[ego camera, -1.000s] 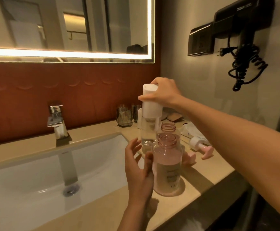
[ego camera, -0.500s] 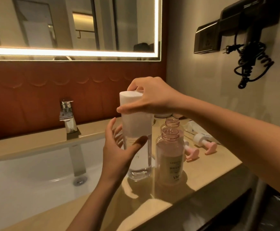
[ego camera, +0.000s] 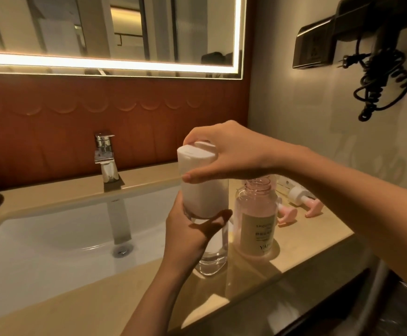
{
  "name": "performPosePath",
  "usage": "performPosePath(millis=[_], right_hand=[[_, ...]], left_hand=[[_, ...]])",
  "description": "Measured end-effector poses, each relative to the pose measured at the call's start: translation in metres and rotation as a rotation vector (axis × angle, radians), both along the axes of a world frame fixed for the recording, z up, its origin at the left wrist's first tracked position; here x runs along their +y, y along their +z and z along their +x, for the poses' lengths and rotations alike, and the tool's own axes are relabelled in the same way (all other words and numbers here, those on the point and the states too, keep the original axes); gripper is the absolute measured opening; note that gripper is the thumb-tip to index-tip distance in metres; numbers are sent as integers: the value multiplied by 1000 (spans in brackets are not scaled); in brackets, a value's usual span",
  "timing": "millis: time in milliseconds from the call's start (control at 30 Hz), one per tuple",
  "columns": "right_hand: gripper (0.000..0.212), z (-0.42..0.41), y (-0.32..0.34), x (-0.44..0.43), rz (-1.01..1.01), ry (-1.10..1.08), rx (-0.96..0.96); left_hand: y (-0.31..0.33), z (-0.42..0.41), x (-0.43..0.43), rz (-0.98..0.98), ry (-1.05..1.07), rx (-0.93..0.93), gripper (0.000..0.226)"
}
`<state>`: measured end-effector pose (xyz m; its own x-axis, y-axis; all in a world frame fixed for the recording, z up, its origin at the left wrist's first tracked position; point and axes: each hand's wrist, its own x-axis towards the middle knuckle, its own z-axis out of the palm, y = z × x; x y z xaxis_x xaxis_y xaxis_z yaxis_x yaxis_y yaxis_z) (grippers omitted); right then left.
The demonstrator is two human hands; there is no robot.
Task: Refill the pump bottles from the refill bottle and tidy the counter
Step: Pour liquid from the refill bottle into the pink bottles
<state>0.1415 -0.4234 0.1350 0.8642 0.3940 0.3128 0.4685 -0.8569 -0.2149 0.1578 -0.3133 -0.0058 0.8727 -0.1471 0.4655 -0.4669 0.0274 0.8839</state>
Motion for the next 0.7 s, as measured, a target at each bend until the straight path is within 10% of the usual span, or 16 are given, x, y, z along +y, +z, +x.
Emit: performPosePath(millis=[367, 700], right_hand=[[60, -3, 2, 45, -690, -290, -464], [42, 3, 5, 15, -298, -58, -190]], left_hand=[[-9, 3, -6, -40, 51, 5, 61], [-2, 8, 0, -108, -125, 41, 60]])
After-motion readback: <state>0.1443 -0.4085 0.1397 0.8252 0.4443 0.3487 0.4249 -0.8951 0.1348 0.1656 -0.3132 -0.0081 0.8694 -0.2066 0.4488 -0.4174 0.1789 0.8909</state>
